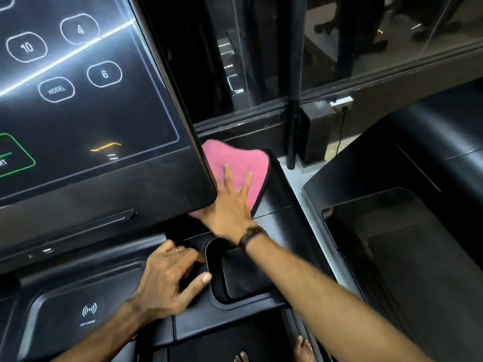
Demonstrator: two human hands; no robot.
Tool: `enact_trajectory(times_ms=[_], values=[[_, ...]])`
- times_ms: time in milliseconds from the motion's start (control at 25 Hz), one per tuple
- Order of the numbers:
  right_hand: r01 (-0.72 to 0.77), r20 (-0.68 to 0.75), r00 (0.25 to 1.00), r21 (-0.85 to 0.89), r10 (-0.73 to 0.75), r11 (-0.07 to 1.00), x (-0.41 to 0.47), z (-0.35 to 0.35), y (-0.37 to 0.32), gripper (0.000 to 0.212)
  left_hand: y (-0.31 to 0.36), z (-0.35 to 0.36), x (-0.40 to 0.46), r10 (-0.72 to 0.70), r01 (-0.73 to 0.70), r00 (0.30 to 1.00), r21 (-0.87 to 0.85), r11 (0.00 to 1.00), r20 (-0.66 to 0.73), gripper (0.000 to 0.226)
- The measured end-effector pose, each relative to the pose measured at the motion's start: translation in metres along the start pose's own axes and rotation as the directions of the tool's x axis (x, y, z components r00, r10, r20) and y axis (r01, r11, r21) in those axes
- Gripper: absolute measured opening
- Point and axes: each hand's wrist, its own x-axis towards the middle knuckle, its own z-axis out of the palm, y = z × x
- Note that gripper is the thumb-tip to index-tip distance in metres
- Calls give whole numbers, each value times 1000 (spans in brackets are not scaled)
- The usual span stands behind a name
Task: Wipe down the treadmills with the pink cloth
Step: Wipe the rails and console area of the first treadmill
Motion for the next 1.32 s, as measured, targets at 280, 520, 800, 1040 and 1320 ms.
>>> enact_trajectory(times_ms=[280, 520, 800, 1040, 1320], values=[[-323, 33, 946, 146, 321, 935, -41, -27, 64, 58, 2, 1, 0, 16, -15, 999, 24, 1000, -40, 40], [-352, -69, 931, 94, 359, 931, -117, -27, 61, 68, -2, 2, 3, 41, -41, 999, -5, 999, -35, 35], [-385, -132, 914, 14, 384, 923, 4, -21, 61, 49, 0, 0, 0, 65, -66, 996, -8, 998, -61, 36], [-122, -119, 987, -151, 104, 981, -48, -23, 77, 80, -4, 4, -5, 64, -63, 994, 16, 998, -94, 46], [-160, -194, 972, -123, 134, 979, -32, -7, -18, 37, -9, 6, -5, 92, -93, 991, -6, 996, -101, 40]])
